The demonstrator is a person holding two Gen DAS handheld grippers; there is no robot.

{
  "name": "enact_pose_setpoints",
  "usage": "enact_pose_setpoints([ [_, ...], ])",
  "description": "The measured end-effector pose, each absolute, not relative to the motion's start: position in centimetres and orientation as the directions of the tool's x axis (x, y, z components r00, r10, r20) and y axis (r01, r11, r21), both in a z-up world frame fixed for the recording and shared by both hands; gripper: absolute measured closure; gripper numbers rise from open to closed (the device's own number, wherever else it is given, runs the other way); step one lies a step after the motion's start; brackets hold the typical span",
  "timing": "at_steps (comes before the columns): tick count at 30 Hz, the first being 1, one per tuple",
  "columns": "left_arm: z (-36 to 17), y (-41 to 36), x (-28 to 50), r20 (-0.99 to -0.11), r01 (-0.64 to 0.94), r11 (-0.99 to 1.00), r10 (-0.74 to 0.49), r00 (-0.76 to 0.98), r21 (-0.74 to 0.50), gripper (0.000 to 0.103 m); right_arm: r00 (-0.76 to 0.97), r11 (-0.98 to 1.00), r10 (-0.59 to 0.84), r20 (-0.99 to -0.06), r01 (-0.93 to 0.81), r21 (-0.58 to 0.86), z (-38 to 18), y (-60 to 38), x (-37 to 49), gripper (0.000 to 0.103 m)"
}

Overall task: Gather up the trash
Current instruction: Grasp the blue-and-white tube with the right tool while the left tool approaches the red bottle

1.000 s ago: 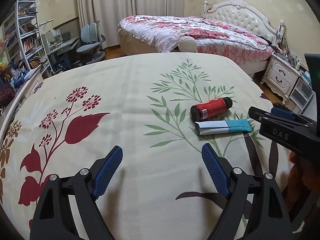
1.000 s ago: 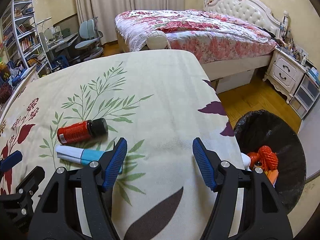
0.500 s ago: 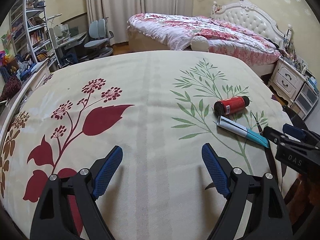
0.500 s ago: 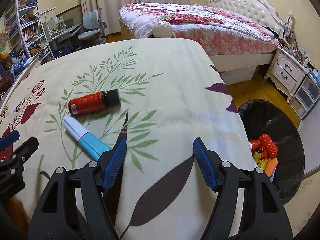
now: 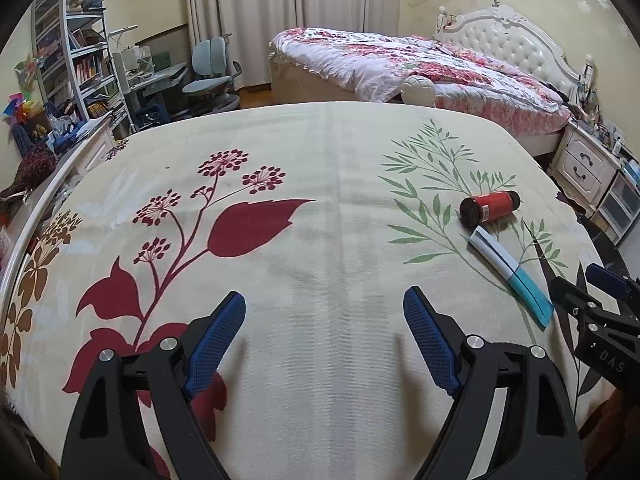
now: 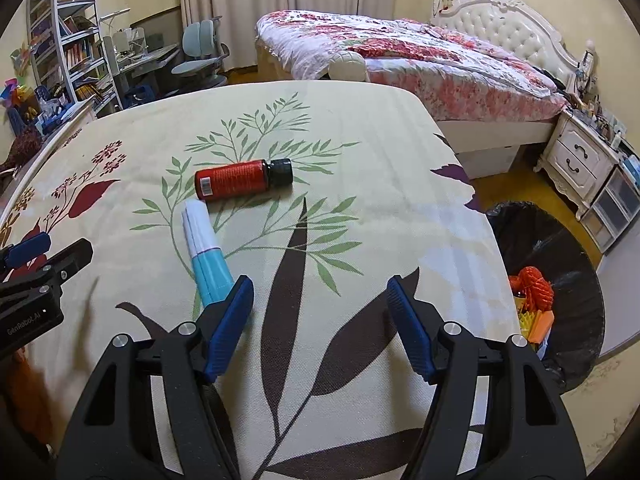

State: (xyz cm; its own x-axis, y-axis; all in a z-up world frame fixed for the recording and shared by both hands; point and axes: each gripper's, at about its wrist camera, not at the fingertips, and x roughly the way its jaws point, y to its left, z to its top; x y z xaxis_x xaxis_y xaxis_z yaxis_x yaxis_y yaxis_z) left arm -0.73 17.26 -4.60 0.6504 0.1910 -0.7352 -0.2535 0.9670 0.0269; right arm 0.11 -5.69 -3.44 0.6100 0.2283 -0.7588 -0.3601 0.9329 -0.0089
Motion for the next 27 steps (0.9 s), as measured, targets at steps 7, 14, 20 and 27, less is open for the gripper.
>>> enact_pose_setpoints([
  [7, -4.8, 19.6, -1.2, -0.741, -0.303, 0.953, 0.211, 0.638, 0.011, 0.022, 0.587, 0.896, 0.296, -0.754, -0.444, 0.006, -3.0, -2.6, -0.2, 0.037],
  [14, -4.8, 19.9, -1.4, -0.739, -0.299, 0.954, 0.209, 0.641, 0.011, 0.022, 0.554, 0.88, 0.299, -0.777, -0.475, 0.0, -4.0, -0.9, 0.2, 0.064],
  [20, -4.7, 19.4, -1.3, -0.736, -0.286, 0.958, 0.208, 0.644, 0.021, 0.022, 0.564, 0.891, 0.281, -0.777, -0.455, -0.008, -4.0, -2.3, -0.3, 0.084],
  [27, -4.7, 17.2, -0.5, -0.735, -0.229, 0.973, 0.179, 0.654, 0.034, 0.022, 0.597, 0.923, 0.232, -0.768, -0.383, -0.019, -4.1, -5.1, 0.6, 0.084],
])
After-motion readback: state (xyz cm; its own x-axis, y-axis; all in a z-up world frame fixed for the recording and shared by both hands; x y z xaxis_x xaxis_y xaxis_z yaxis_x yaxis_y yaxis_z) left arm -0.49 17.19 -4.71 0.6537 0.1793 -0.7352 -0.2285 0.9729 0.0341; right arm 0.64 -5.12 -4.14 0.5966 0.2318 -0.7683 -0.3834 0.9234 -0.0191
